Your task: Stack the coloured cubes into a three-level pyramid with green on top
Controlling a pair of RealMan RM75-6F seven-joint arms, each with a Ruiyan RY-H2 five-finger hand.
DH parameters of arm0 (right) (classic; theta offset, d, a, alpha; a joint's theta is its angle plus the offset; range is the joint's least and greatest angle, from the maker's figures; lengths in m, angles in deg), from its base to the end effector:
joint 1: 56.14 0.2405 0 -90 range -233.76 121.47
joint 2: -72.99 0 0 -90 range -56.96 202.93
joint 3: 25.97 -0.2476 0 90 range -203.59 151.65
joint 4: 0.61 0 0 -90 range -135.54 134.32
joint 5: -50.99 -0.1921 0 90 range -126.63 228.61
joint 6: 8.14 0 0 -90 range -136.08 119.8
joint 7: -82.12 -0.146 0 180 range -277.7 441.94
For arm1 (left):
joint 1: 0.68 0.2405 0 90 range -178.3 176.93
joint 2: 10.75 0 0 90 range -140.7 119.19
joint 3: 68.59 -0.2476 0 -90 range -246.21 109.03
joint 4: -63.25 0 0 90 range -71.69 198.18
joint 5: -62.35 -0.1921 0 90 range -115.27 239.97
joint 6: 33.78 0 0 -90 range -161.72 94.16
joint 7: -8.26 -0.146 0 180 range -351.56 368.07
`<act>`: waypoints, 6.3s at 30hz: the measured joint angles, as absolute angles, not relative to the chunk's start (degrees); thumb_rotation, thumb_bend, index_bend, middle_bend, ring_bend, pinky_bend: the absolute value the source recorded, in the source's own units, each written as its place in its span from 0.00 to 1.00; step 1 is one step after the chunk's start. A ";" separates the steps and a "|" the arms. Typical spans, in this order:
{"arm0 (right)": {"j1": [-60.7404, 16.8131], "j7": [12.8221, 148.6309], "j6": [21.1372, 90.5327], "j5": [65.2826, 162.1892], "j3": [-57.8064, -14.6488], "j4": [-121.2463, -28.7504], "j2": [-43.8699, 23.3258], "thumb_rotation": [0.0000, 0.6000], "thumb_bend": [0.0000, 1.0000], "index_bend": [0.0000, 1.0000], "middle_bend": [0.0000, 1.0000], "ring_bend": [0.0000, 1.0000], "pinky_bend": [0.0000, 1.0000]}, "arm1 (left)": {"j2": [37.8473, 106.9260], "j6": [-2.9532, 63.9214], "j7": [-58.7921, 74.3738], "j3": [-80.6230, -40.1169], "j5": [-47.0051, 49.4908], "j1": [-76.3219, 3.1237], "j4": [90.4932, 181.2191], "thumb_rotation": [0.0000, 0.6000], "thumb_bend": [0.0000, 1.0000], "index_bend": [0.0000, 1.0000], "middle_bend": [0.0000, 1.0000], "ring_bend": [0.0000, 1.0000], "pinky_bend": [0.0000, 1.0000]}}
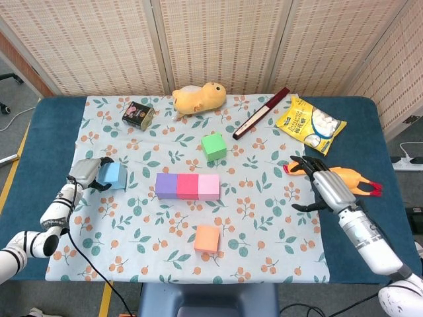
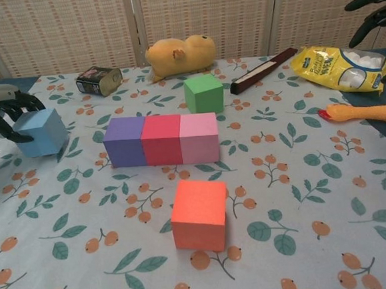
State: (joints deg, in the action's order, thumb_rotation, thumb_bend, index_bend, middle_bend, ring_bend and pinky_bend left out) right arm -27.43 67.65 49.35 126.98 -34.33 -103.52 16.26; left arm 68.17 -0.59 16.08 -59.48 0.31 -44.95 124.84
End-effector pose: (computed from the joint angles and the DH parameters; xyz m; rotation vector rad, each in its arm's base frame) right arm -0.2032 -0.2909 0.1500 1.6335 -1.2704 1.0838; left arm -0.2586 0.4066 0.0835 -1.6446 -1.2142 -0.6597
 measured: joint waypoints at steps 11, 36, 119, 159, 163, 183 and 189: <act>-30.33 63.49 52.98 130.42 -33.48 -103.30 17.48 1.00 0.05 0.00 0.24 0.00 0.00 | 56.45 3.24 18.71 -54.91 -1.79 -44.65 147.53 1.00 0.31 0.34 0.35 0.36 0.33; -33.06 56.75 55.08 133.72 -32.13 -100.14 18.87 1.00 0.05 0.00 0.25 0.00 0.00 | 59.42 15.62 -22.03 -59.88 35.89 -68.01 165.36 1.00 0.31 0.19 0.24 0.25 0.22; -33.29 54.62 54.08 133.05 -32.67 -97.96 18.52 1.00 0.05 0.00 0.24 0.00 0.00 | 59.99 12.82 -21.79 -63.04 41.64 -73.54 162.09 1.00 0.31 0.36 0.33 0.25 0.10; -32.45 53.54 52.41 132.92 -32.43 -96.49 17.82 1.00 0.05 0.00 0.25 0.00 0.00 | 69.99 28.44 -35.46 -59.64 53.48 -76.28 162.68 1.00 0.32 0.33 0.31 0.25 0.11; -32.41 53.52 52.35 132.86 -32.44 -96.42 17.79 1.00 0.05 0.00 0.25 0.00 0.00 | 70.21 28.62 -35.72 -58.90 53.70 -75.91 162.76 1.00 0.32 0.33 0.31 0.25 0.11; -32.28 53.28 52.10 132.94 -32.39 -96.18 17.87 1.00 0.05 0.00 0.24 0.00 0.00 | 71.58 29.60 -37.85 -56.82 54.91 -74.48 162.24 1.00 0.31 0.32 0.31 0.25 0.12; -32.22 53.40 51.99 132.77 -32.42 -96.19 17.80 1.00 0.05 0.00 0.24 0.00 0.00 | 71.88 29.19 -38.18 -56.33 54.97 -74.10 161.76 1.00 0.31 0.32 0.31 0.25 0.12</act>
